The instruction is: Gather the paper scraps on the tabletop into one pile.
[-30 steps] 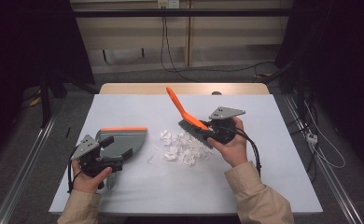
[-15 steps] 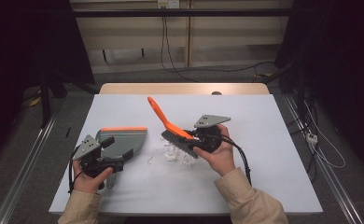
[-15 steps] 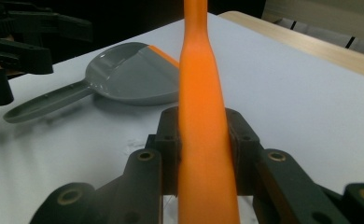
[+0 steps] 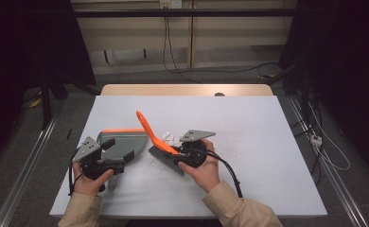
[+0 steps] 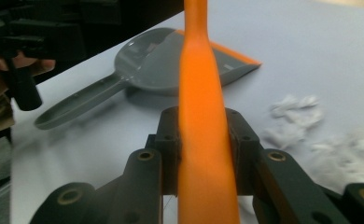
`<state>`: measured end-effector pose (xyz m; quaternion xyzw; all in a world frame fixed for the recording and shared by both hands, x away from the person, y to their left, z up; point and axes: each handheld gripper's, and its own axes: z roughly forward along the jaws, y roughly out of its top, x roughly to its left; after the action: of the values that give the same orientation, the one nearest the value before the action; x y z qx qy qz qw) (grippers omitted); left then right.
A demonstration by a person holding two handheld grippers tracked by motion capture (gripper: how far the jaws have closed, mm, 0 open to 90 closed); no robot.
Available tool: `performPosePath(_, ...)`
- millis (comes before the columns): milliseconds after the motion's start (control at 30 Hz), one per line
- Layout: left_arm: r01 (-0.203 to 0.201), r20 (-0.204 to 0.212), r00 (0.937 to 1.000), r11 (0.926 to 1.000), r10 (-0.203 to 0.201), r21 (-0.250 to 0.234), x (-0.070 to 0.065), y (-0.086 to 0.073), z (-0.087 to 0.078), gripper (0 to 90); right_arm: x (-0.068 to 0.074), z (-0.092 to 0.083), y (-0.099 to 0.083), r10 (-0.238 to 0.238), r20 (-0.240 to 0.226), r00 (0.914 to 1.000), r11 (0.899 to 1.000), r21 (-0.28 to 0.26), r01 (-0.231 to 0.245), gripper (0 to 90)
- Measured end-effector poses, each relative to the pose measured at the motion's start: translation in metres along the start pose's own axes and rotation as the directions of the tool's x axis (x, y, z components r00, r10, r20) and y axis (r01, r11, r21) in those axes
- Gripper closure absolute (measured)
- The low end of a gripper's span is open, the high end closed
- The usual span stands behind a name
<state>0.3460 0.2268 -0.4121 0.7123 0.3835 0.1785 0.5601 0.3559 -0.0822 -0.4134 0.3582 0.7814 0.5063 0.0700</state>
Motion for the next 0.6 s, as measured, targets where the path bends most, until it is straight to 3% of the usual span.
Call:
performPosePath(67,0.003,-0.002,1.0000,1.0000,-0.003,-0.001,0.000,0.000,0.000,5.6,0.005,0.004,-0.002,0.037,-0.026,0.9990,0.999,0.003,-0.037,71.5)
performPosePath(167,0.008,-0.004,1.0000,1.0000,-0.008,-0.004,0.000,0.000,0.000,5.6,0.013,0.011,-0.005,0.021,-0.026,0.9995,0.999,0.028,-0.020,71.5)
performPosePath(267,0.000,-0.001,1.0000,1.0000,0.000,-0.003,0.000,0.000,0.000,5.6,0.010,0.019,-0.011,0.079,-0.061,0.9951,0.995,0.058,-0.075,71.5)
performPosePath(333,-0.001,-0.002,1.0000,1.0000,0.001,-0.002,0.000,0.000,0.000,5.6,0.009,0.022,-0.014,0.080,-0.046,0.9957,0.994,0.077,-0.077,71.5)
performPosePath(500,-0.003,-0.003,1.0000,1.0000,0.003,-0.001,0.000,0.000,0.000,5.6,-0.001,0.016,-0.014,0.135,0.020,0.9907,0.985,0.103,-0.136,71.6)
performPosePath(600,-0.001,-0.004,1.0000,1.0000,0.001,-0.001,0.000,0.000,0.000,5.6,-0.006,0.009,-0.011,0.112,0.077,0.9907,0.988,0.101,-0.120,71.6)
